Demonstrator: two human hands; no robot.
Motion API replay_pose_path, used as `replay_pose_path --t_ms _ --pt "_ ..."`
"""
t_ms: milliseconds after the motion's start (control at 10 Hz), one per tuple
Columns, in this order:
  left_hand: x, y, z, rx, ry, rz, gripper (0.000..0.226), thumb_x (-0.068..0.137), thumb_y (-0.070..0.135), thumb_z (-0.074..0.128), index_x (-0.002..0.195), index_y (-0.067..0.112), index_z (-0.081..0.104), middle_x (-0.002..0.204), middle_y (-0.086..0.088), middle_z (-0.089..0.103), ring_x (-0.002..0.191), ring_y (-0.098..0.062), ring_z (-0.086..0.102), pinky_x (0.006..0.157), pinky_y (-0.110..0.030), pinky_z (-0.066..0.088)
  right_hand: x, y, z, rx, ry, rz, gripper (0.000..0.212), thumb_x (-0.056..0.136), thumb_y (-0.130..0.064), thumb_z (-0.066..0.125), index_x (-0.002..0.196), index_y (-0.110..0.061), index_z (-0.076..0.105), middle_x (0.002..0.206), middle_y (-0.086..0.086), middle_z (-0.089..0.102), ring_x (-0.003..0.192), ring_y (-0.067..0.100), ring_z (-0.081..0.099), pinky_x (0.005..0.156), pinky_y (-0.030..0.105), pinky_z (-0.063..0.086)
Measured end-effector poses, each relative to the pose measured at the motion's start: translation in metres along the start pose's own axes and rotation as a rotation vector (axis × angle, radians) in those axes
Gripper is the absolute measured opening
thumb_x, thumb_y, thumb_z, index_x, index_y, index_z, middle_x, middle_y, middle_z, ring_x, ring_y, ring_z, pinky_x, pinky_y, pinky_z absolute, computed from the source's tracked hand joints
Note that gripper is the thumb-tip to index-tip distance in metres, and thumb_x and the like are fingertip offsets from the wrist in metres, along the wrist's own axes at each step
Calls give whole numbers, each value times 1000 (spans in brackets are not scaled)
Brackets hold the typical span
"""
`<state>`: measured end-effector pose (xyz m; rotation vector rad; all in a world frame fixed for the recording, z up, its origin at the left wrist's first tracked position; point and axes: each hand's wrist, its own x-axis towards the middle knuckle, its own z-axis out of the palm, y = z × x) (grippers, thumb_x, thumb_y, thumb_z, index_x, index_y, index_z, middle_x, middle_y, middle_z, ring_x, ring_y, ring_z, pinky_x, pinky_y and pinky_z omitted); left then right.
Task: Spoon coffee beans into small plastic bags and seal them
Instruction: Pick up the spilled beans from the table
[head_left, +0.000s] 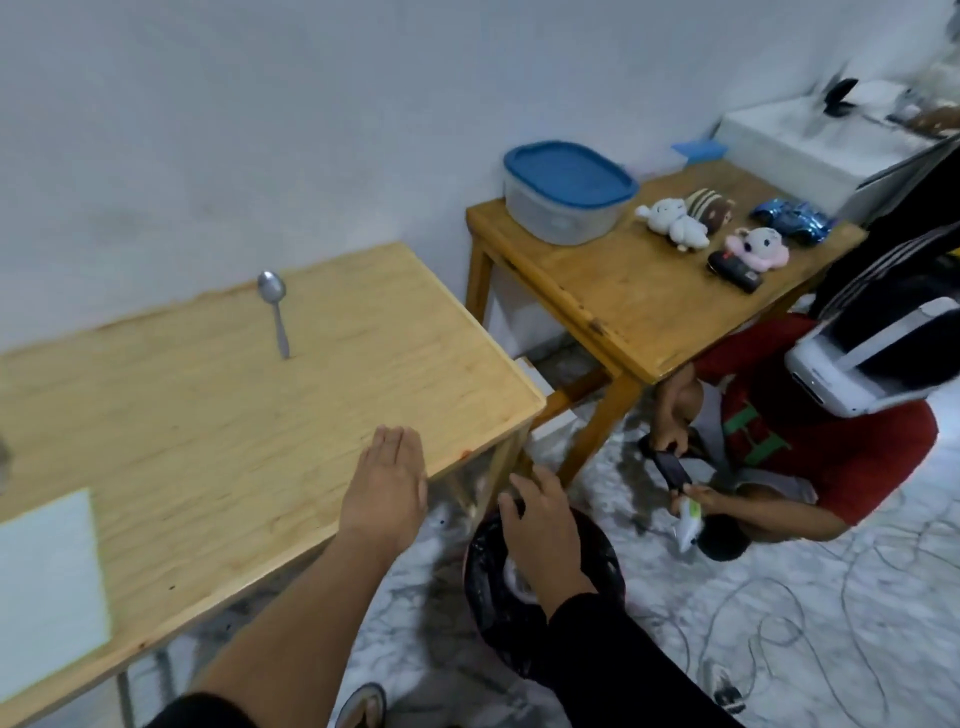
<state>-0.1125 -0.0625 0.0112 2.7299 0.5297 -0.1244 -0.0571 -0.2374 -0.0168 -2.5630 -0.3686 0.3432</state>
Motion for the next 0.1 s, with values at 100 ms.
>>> replay_pose_path --t_ms 100 --pt "-38 -8 -3 -128 134 4 51 100 20 30 147 5 20 155 -12 19 144 -25 14 118 -26 8 -9 -16 4 -14 -210 -8 33 98 -28 39 120 -8 55 129 8 46 124 22 42 104 28 35"
